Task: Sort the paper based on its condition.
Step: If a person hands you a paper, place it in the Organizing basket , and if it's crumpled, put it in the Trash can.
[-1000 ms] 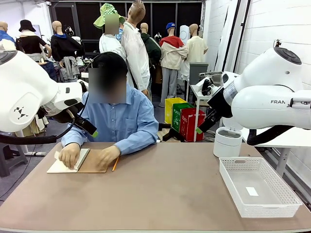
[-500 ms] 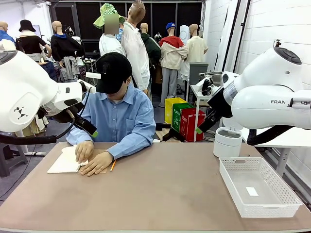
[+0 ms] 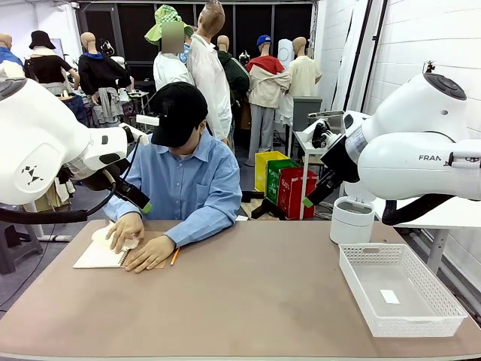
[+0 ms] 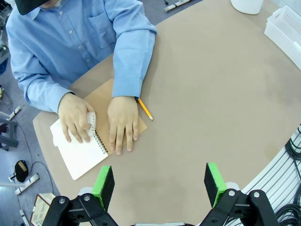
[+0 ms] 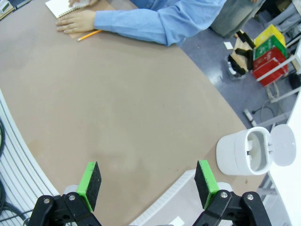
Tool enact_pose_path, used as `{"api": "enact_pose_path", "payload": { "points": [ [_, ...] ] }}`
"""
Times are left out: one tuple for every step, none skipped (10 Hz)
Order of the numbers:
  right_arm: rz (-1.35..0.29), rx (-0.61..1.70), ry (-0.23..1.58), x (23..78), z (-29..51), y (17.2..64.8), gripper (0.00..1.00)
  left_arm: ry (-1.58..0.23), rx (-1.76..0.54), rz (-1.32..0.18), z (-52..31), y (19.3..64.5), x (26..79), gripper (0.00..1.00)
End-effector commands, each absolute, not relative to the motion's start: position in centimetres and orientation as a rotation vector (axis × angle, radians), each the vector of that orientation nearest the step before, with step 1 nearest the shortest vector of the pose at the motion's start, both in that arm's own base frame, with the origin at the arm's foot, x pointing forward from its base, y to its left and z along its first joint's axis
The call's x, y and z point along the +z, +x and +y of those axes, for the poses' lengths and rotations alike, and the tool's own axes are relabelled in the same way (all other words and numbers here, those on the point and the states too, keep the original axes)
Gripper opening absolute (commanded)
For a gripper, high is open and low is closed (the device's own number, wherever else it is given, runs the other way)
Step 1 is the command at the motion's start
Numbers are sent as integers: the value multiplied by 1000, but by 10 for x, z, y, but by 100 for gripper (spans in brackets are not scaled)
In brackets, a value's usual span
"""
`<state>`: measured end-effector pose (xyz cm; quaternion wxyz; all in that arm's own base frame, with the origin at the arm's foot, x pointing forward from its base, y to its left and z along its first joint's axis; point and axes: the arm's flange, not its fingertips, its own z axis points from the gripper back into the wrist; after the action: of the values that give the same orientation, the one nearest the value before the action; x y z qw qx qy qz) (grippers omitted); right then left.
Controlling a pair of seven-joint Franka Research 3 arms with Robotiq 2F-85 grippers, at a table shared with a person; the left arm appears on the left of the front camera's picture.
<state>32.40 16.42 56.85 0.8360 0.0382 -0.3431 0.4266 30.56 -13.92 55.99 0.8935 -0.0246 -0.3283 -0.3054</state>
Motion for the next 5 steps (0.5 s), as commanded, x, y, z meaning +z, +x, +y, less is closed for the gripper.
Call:
{"api": "enact_pose_path", "payload": {
  "points": [
    [-726,905,82,568,165,324,100,-51,-633,-683,-139,306,560,100],
    [-726,905,82,568,165,324,100,-51,-633,-683,-139,306,560,100],
    [-726,905,82,568,165,324,100,-51,-633,-683,-139,306,560,100],
    [-726,905,82,568,165,324,100,-51,-633,-683,-139,306,560,100],
    [-726,905,82,568,165,324,100,-51,-633,-683,-139,306,560,100]
  ]
}}
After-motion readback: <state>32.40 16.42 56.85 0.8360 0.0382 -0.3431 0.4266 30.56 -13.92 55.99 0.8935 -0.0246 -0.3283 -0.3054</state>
